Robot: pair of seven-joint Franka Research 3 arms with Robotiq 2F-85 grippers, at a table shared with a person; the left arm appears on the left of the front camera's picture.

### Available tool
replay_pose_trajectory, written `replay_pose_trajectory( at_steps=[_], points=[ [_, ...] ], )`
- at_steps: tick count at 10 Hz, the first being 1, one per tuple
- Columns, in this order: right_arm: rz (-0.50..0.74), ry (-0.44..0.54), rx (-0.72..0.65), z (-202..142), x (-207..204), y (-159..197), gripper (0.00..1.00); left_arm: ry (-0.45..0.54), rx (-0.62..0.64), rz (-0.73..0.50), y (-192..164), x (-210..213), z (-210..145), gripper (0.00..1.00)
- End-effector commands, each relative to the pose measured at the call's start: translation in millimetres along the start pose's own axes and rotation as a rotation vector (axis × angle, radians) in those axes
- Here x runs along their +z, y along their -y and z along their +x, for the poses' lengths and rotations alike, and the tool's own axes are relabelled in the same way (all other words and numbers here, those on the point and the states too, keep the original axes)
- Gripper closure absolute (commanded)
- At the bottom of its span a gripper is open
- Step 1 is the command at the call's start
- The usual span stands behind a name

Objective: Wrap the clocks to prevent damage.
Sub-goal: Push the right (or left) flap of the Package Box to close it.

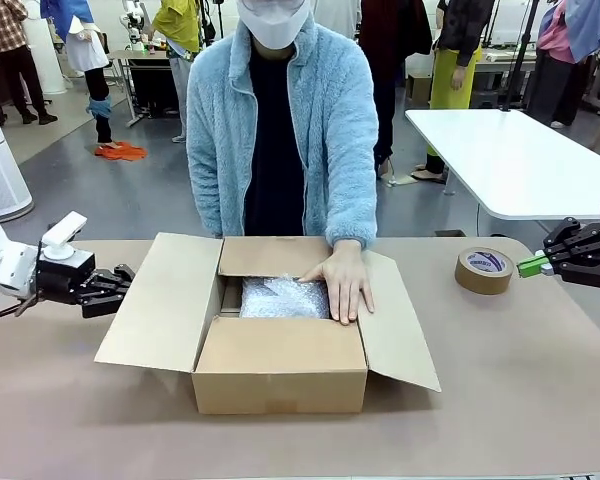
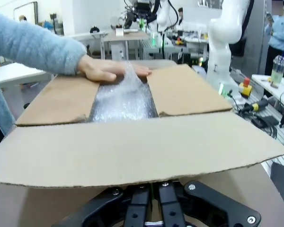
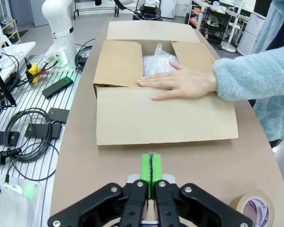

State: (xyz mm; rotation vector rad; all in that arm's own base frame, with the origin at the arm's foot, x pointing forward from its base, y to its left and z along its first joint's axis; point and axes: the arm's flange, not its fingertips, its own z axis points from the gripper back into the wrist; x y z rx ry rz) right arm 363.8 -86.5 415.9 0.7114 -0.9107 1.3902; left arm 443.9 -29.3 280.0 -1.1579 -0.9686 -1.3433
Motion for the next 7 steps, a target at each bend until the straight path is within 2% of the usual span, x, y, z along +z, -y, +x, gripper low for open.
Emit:
replay_pose_trajectory(
  at_steps=[1, 3, 7],
  points=[
    [-0.004, 0.018, 0.004, -0.8, -0.5, 0.0, 0.99, 0.043, 0.014, 0.028, -10.6, -15.7, 1.1, 1.0],
    [-0.004, 0.018, 0.004, -0.8, -0.5, 0.0, 0.99, 0.085, 0.015, 0.036, -30.8, -33.3, 13.3, 1.0],
    [-0.004, 0.018, 0.004, -0.8, -0.5, 0.0, 0.99, 0.064, -0.049, 0.028, -42.8, -83.8, 47.4, 1.0]
  ],
)
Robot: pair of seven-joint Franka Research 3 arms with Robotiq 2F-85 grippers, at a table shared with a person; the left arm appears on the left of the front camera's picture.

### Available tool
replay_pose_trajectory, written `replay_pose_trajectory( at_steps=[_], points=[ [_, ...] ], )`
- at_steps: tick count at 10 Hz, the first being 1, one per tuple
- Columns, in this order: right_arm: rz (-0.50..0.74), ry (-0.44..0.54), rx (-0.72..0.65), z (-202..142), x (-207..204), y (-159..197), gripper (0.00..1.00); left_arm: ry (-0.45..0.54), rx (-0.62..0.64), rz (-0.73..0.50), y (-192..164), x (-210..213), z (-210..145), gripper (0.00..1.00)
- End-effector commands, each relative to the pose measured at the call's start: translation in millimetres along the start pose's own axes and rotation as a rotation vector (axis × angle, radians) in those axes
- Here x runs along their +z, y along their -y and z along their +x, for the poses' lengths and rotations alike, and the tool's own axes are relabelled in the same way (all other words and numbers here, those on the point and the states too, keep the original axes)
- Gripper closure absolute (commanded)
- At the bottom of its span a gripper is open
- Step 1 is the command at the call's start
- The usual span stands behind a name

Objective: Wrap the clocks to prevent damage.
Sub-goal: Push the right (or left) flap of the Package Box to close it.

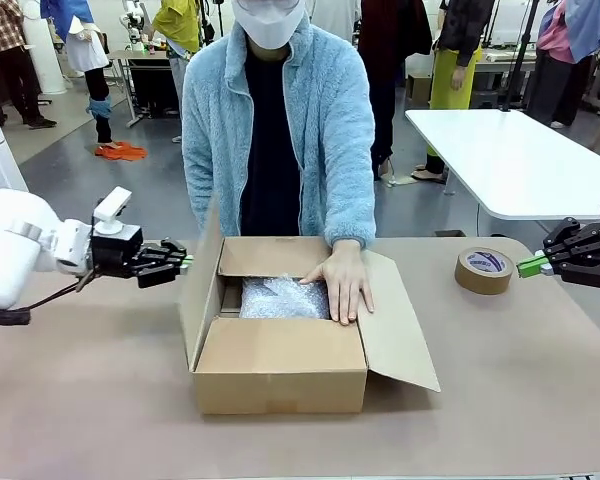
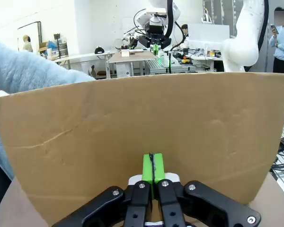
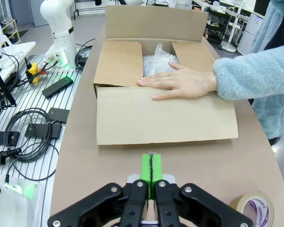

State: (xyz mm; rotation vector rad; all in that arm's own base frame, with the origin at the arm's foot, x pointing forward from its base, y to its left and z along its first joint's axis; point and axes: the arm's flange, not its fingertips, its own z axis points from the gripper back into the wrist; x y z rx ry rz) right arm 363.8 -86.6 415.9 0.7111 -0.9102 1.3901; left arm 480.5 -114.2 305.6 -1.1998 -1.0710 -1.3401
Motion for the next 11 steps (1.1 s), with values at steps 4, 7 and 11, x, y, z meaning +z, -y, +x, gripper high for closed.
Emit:
replay_pose_trajectory(
  at_steps=[4, 7, 11],
  points=[
    [-0.004, 0.018, 0.004, -0.8, -0.5, 0.0, 0.99, -0.087, 0.02, 0.005, -12.7, -51.2, -9.4, 1.0],
    [-0.004, 0.018, 0.004, -0.8, -0.5, 0.0, 0.99, -0.11, 0.053, 0.008, -17.3, -50.7, -23.8, 1.0],
    [-0.004, 0.018, 0.004, -0.8, -0.5, 0.0, 0.99, -0.091, 0.041, -0.017, -10.3, -46.1, -17.8, 1.0]
  ],
)
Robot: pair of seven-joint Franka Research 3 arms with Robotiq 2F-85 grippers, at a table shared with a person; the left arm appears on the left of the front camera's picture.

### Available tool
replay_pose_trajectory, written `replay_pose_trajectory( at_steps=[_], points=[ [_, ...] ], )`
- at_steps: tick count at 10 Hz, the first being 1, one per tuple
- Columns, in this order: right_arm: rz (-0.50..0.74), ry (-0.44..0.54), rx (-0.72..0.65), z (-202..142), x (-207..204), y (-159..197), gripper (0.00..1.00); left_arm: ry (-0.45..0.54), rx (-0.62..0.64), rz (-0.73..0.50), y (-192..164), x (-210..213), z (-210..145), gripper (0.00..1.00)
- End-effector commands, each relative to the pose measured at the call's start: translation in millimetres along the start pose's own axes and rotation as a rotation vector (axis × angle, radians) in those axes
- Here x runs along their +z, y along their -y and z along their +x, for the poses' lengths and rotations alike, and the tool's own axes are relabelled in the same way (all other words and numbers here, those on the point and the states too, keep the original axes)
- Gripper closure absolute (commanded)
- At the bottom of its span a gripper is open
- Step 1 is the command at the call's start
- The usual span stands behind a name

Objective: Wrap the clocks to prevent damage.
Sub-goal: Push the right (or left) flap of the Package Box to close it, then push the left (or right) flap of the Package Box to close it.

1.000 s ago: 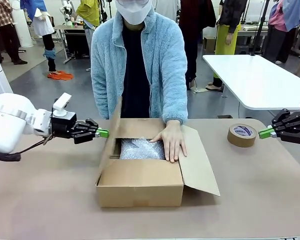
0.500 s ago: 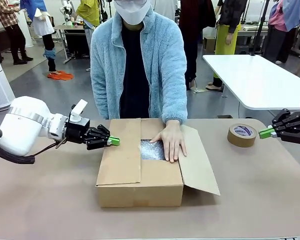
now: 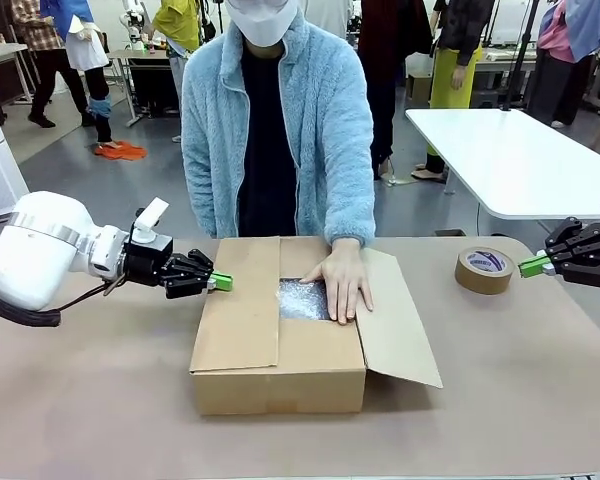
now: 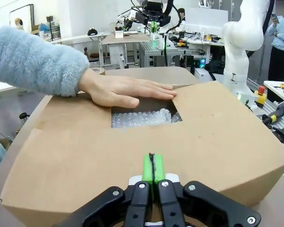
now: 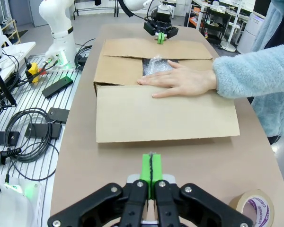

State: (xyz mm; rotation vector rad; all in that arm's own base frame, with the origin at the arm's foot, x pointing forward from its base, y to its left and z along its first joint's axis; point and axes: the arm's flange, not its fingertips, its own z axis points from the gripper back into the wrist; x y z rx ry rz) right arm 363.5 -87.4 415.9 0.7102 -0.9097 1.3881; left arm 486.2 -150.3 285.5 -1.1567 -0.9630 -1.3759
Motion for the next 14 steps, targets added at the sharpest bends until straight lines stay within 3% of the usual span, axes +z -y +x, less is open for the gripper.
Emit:
replay_pose_trajectory(
  at_steps=[1, 14],
  points=[
    [-0.003, 0.019, 0.006, -0.4, -1.3, 0.3, 0.99, 0.005, 0.008, 0.009, -1.0, -8.9, -1.1, 1.0],
    [-0.003, 0.019, 0.006, -0.4, -1.3, 0.3, 0.99, 0.005, 0.008, 0.009, -1.0, -8.9, -1.1, 1.0]
  ],
)
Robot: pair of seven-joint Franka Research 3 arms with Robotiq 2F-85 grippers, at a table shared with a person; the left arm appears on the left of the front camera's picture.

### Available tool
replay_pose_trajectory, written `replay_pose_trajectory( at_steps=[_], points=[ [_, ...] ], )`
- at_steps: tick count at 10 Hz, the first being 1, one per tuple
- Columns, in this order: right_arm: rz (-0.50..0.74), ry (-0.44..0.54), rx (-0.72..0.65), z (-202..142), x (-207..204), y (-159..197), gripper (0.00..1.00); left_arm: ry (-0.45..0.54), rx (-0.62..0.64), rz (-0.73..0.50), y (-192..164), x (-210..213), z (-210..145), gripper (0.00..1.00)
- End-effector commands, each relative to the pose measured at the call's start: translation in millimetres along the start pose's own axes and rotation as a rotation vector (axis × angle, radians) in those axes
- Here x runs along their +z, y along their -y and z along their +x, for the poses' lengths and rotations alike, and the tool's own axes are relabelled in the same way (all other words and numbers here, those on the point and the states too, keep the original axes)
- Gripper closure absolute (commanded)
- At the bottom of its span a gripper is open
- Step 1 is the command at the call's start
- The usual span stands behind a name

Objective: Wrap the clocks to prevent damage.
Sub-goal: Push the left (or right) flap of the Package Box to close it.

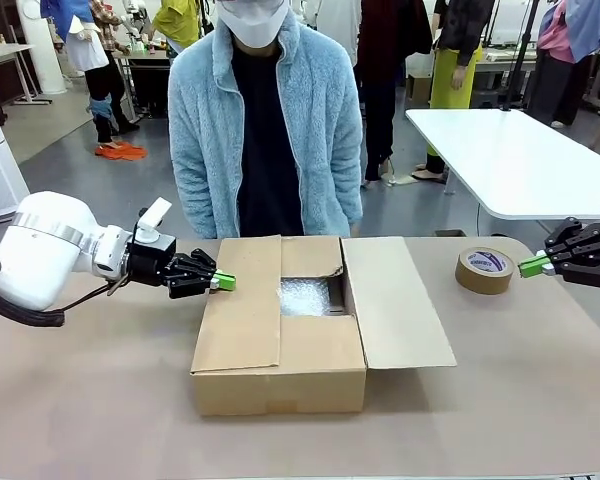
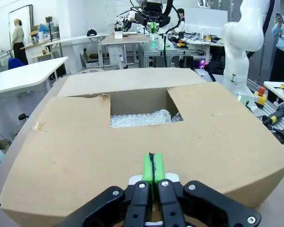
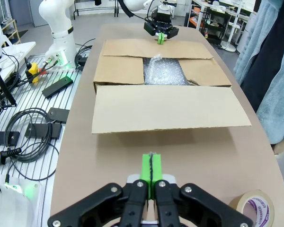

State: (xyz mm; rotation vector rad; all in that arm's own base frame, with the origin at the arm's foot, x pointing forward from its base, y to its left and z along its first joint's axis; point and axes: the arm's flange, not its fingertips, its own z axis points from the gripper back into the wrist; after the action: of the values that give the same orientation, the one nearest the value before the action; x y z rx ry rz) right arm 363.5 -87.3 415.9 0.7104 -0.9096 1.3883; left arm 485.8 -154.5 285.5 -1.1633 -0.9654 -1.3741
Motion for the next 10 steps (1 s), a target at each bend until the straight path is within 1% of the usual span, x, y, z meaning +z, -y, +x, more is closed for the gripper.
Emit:
replay_pose_trajectory(
  at_steps=[1, 2, 3, 4, 5, 6, 7, 9, 10],
  points=[
    [0.0, 0.0, 0.0, 0.0, 0.0, 0.0, 0.99, -0.001, 0.007, 0.012, -0.9, -4.7, -2.0, 1.0],
    [0.005, 0.028, -0.067, -17.3, -8.0, 18.2, 0.99, -0.001, 0.007, 0.012, -0.9, -4.7, -2.0, 1.0],
    [0.04, 0.034, -0.107, -37.2, -22.2, 19.5, 0.99, -0.001, 0.007, 0.012, -0.9, -4.7, -2.0, 1.0],
    [0.045, 0.056, -0.109, -51.9, -34.9, 27.7, 0.99, -0.001, 0.007, 0.012, -0.9, -4.7, -2.0, 1.0],
    [0.033, 0.096, -0.11, -60.9, -42.9, 42.3, 0.99, -0.001, 0.007, 0.012, -0.9, -4.7, -2.0, 1.0],
    [0.046, 0.119, -0.101, -71.8, -55.5, 48.0, 0.99, -0.001, 0.007, 0.012, -0.9, -4.7, -2.0, 1.0],
    [0.07, 0.123, -0.1, -80.1, -68.2, 44.3, 0.99, -0.001, 0.007, 0.012, -0.9, -4.7, -2.0, 1.0],
    [0.076, 0.134, -0.1, -84.9, -86.2, 56.7, 0.99, -0.001, 0.007, 0.012, -0.9, -4.7, -2.0, 1.0],
    [0.089, 0.124, -0.107, -91.4, -99.8, 52.0, 0.99, -0.001, 0.007, 0.012, -0.9, -4.7, -2.0, 1.0]
  ],
)
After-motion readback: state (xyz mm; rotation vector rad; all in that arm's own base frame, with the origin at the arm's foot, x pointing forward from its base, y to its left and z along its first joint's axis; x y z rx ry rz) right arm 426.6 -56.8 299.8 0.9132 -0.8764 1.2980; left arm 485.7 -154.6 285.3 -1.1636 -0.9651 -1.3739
